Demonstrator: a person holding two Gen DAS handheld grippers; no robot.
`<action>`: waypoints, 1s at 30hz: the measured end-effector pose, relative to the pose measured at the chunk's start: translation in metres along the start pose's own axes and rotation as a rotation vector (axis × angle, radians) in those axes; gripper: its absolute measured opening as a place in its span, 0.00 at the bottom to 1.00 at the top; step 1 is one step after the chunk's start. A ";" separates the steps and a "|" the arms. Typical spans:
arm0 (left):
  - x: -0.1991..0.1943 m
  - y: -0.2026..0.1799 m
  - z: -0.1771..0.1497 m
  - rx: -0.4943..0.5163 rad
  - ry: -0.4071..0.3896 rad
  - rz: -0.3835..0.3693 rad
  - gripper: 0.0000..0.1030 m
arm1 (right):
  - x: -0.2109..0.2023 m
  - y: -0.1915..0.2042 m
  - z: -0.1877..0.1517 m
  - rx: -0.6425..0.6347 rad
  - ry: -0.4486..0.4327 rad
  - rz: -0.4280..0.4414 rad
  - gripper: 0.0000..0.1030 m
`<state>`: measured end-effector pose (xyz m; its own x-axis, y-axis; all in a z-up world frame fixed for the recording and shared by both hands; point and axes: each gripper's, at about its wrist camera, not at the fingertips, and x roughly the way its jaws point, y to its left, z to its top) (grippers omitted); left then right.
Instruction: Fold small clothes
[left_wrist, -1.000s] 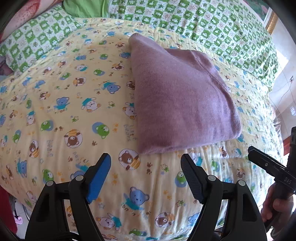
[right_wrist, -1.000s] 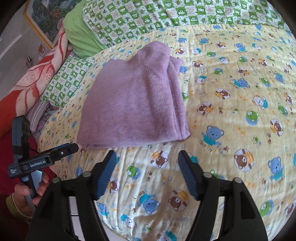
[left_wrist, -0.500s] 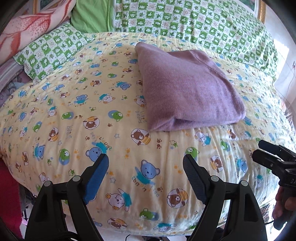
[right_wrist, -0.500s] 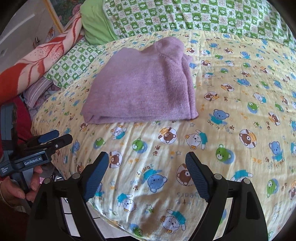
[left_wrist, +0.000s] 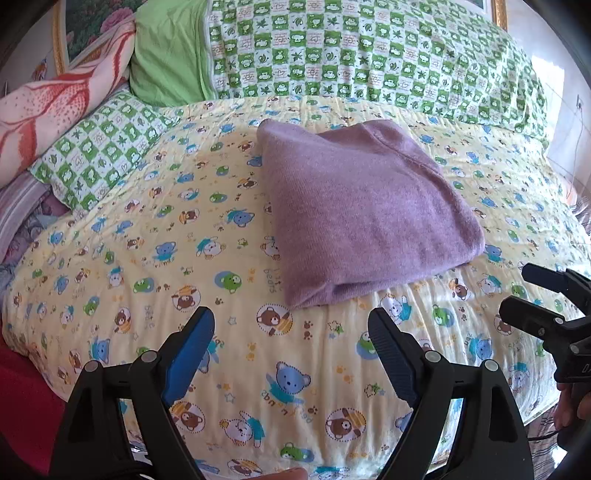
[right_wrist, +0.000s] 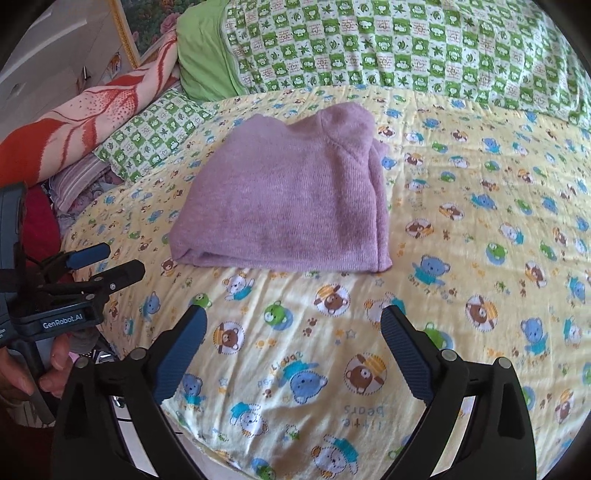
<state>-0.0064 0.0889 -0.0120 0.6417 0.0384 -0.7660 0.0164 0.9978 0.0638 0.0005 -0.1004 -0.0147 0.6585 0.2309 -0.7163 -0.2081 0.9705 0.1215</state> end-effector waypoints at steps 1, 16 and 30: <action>0.001 -0.001 0.002 0.007 -0.003 0.004 0.83 | 0.001 0.000 0.002 -0.003 -0.005 -0.001 0.92; 0.013 -0.008 0.012 -0.044 -0.001 0.019 0.83 | 0.022 0.005 0.023 -0.055 -0.001 -0.019 0.94; 0.017 -0.012 0.013 -0.057 0.011 0.024 0.85 | 0.033 0.006 0.028 -0.047 0.004 -0.018 0.94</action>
<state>0.0144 0.0771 -0.0177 0.6327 0.0622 -0.7719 -0.0422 0.9981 0.0459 0.0411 -0.0854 -0.0188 0.6595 0.2127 -0.7210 -0.2299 0.9702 0.0759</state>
